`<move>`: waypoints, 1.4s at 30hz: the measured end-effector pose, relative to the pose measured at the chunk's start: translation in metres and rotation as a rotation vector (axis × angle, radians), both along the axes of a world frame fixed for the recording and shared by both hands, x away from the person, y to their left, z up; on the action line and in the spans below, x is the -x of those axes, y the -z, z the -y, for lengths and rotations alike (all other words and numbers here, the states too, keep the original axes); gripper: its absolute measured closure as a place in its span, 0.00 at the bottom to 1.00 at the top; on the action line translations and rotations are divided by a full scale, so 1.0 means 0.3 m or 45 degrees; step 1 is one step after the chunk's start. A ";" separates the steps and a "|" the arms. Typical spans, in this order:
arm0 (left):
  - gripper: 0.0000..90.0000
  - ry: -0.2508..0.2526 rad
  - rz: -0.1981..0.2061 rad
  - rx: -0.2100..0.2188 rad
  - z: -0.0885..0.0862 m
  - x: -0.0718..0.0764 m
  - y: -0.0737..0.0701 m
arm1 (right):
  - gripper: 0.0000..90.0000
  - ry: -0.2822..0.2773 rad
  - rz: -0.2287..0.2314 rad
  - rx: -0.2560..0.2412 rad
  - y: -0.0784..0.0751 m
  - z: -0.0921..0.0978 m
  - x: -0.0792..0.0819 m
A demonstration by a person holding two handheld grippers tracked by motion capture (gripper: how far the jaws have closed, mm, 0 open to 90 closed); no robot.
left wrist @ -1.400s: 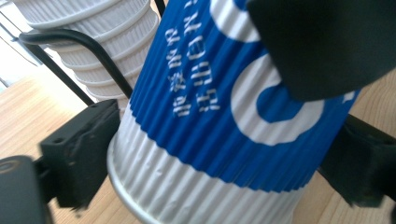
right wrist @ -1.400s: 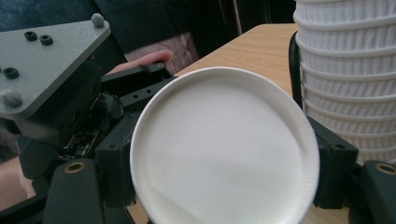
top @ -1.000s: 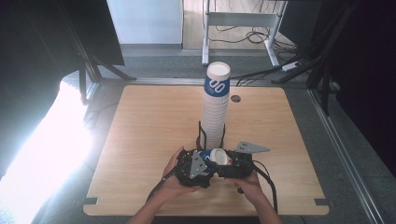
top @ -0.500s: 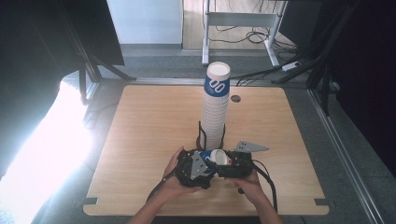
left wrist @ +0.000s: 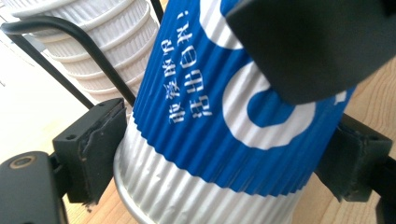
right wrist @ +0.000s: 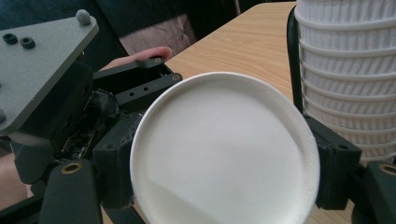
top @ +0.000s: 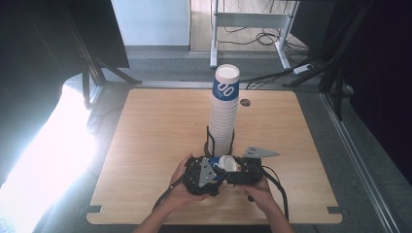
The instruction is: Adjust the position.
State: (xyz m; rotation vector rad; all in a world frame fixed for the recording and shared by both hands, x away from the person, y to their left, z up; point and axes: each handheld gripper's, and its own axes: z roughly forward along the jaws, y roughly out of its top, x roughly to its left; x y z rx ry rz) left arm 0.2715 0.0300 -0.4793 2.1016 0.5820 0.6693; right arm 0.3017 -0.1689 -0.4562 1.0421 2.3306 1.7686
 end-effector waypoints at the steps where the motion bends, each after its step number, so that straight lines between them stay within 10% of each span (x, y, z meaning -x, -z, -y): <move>1: 0.14 0.001 0.000 0.001 -0.001 0.000 0.000 | 0.27 -0.001 0.000 -0.001 0.000 0.000 0.000; 19: 0.14 0.017 0.000 -0.042 -0.046 -0.013 -0.009 | 0.19 -0.006 0.052 -0.023 -0.029 0.029 0.009; 42: 0.14 0.012 0.063 -0.251 -0.079 -0.025 -0.018 | 0.19 -0.154 0.039 0.278 -0.119 0.056 -0.046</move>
